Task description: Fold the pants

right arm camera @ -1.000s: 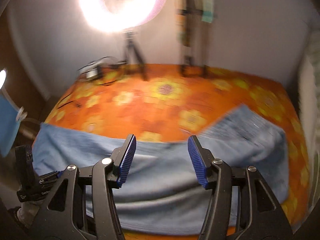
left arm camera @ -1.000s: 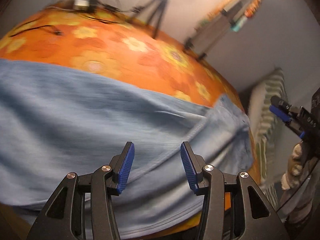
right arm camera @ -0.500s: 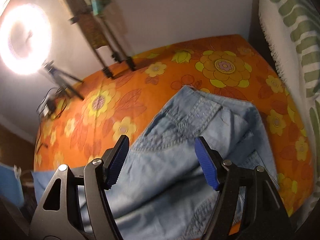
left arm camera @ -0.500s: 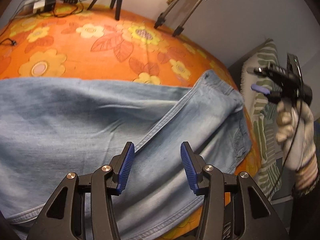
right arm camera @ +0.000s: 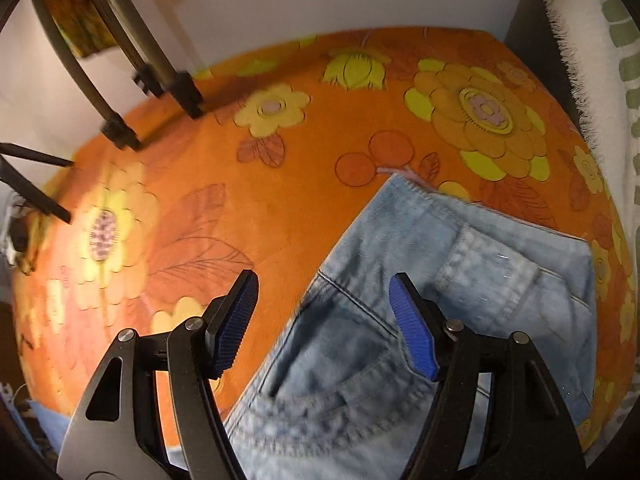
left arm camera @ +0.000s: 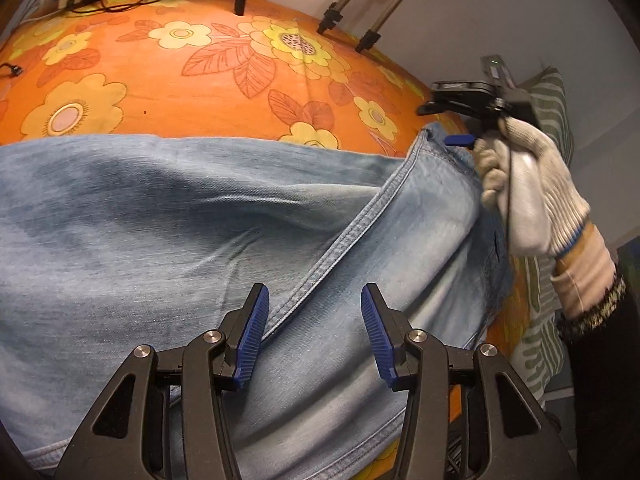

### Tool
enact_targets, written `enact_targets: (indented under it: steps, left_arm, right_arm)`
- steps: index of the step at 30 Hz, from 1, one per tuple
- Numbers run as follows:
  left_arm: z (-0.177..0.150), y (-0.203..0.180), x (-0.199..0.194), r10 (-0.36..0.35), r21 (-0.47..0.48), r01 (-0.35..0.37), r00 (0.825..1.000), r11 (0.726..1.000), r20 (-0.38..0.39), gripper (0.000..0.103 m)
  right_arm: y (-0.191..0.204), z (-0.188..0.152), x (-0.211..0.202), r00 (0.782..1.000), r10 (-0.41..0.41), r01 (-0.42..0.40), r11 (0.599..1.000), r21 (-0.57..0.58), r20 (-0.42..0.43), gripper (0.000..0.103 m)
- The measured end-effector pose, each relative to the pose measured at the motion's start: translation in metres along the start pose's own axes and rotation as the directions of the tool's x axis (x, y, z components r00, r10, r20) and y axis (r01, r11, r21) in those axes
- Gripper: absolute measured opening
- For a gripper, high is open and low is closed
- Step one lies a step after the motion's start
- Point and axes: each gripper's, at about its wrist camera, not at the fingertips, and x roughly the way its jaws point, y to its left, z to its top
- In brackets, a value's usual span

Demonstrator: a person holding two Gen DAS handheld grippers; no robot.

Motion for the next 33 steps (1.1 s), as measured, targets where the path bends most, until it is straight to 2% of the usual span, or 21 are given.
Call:
enact_targets:
  steps: [2, 5, 11, 12, 16, 18, 19, 22, 25, 30, 33]
  left_arm:
    - [0.000, 0.001, -0.001, -0.008, 0.001, 0.008, 1.000, 1.000, -0.003, 0.047]
    - [0.000, 0.003, -0.002, -0.018, -0.003, 0.018, 1.000, 1.000, -0.007, 0.047]
    - [-0.001, 0.004, -0.001, -0.015, 0.020, 0.015, 1.000, 1.000, -0.009, 0.047]
    - [-0.001, 0.003, -0.001, -0.016, 0.026, 0.016, 1.000, 1.000, -0.010, 0.047]
    - [-0.001, 0.000, 0.000, -0.002, 0.039, 0.002, 1.000, 0.999, -0.004, 0.047]
    - [-0.002, -0.004, 0.001, 0.007, 0.064, -0.007, 1.000, 0.998, -0.002, 0.050]
    - [-0.003, -0.006, 0.002, 0.015, 0.080, -0.015, 1.000, 0.997, -0.002, 0.051]
    - [-0.005, -0.010, 0.003, 0.033, 0.114, -0.033, 0.999, 0.993, 0.003, 0.051]
    - [-0.006, -0.012, 0.004, 0.042, 0.134, -0.043, 0.999, 0.990, 0.008, 0.051]
    - [-0.012, -0.013, 0.001, 0.052, 0.156, -0.055, 0.998, 0.986, 0.024, 0.047]
    - [-0.017, -0.014, -0.001, 0.048, 0.164, -0.052, 0.998, 0.985, 0.028, 0.024]
  right_arm:
    - [0.005, -0.001, 0.013, 0.999, -0.040, 0.039, 0.999, -0.020, -0.029, 0.071]
    - [0.013, -0.002, 0.019, 0.995, -0.100, 0.099, 0.993, -0.063, -0.014, 0.071]
    - [0.014, -0.005, 0.018, 0.994, -0.108, 0.107, 0.992, -0.072, -0.017, 0.069]
    - [0.013, -0.005, 0.017, 0.994, -0.110, 0.109, 0.991, -0.078, -0.013, 0.067]
    - [0.009, -0.013, 0.007, 0.993, -0.119, 0.118, 0.989, -0.092, 0.002, 0.041]
    - [0.002, -0.016, 0.001, 0.997, -0.072, 0.071, 0.994, -0.085, -0.003, 0.027]
    - [0.000, -0.016, -0.001, 0.999, -0.051, 0.050, 0.995, -0.083, -0.006, 0.013]
    - [-0.008, -0.021, -0.016, 1.000, -0.003, 0.004, 0.998, -0.057, 0.015, 0.009]
    - [-0.020, -0.028, -0.043, 0.996, 0.053, -0.051, 0.998, -0.033, 0.074, 0.008]
    - [-0.048, -0.056, -0.104, 0.974, 0.133, -0.129, 0.991, -0.033, 0.186, 0.007]
    - [-0.077, -0.073, -0.130, 0.959, 0.166, -0.167, 0.986, -0.015, 0.231, 0.006]
